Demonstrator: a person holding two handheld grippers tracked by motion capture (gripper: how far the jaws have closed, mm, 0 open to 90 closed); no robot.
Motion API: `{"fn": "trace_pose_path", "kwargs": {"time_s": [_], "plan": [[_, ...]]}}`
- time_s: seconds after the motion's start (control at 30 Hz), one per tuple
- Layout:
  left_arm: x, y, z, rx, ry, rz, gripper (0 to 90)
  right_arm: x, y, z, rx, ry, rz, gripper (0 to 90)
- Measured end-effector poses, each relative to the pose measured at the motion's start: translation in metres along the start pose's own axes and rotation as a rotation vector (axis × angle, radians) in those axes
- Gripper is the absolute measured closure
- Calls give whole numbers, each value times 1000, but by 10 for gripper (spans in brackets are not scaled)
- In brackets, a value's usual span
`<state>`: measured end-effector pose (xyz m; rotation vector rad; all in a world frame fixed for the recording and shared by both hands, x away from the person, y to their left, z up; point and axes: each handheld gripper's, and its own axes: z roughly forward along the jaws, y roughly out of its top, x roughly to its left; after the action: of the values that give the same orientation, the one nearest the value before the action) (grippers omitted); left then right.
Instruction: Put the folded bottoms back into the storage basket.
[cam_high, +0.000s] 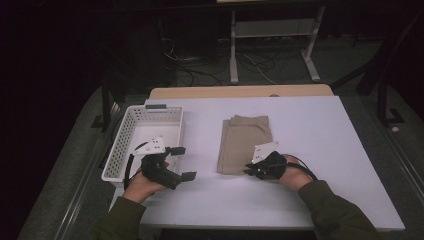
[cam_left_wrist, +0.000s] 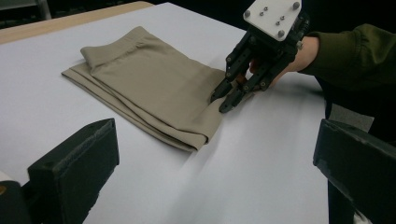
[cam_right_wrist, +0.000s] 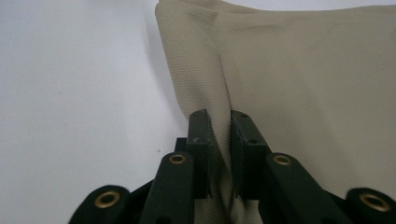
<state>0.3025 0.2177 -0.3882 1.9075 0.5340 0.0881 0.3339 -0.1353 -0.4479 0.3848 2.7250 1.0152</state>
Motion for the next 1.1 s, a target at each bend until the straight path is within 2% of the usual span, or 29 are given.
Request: {"fn": "trace_pose_path", "kwargs": {"time_s": [0.1,0.27,0.6,0.97,1.1], "plan": [[0,0,0,0,-1,0,0,-1,1,0,3,4,2,798],[0,0,0,0,-1,-1,0,-5,2,-2,-4,31,35,807],[0,0,0,0,-1,-2,0,-5,4,-14,-45,58,69,809],[0,0,0,0,-1,-3,0,6,6,-20,-40,80,50,808],[0,0,0,-1,-1,-3,0,10,5,-22,-42,92,57,808]]}}
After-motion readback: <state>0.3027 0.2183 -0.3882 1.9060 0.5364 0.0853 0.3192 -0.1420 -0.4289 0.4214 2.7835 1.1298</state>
